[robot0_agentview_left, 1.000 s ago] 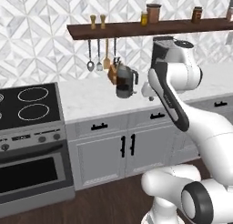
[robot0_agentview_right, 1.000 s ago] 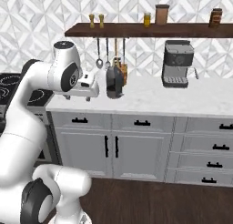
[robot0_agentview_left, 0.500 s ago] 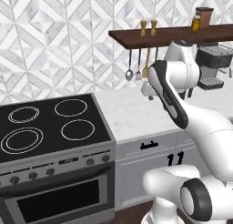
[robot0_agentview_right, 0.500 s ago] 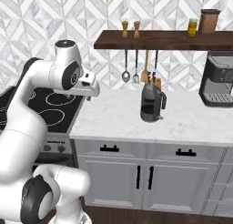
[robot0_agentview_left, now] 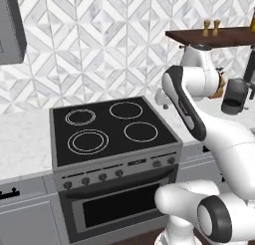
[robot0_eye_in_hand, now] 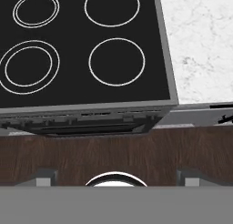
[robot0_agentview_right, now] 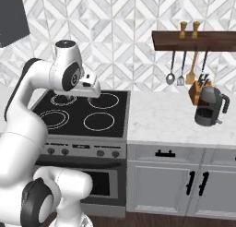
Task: Navigate to the range hood.
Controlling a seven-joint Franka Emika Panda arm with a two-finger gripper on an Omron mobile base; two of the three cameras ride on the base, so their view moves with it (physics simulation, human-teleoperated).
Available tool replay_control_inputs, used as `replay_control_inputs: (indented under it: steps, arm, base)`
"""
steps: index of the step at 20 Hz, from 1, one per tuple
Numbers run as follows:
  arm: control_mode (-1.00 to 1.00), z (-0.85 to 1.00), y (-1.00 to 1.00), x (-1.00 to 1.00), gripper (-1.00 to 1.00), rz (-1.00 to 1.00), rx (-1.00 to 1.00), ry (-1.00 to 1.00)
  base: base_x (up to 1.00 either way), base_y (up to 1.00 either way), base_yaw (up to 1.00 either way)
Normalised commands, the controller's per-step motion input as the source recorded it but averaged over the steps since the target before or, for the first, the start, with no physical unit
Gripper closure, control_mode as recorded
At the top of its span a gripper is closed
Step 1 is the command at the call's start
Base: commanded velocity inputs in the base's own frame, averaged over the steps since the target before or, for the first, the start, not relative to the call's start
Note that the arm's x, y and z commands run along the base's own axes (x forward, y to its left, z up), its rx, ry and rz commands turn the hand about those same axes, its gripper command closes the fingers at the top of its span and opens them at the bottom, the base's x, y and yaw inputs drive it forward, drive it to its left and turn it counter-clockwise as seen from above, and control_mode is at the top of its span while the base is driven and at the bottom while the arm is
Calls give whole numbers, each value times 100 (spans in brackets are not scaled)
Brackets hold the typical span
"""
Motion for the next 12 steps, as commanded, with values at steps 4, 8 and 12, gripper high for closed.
replay_control_inputs:
  steps: [4, 8, 12]
  arm:
    - [100, 0, 0, 0, -100, 0, 0, 0]
    - [100, 0, 0, 0, -100, 0, 0, 0]
    - [100, 0, 0, 0, -100, 0, 0, 0]
  base:
    - [0, 50, 0]
    - [0, 0, 0]
    - [53, 51, 0]
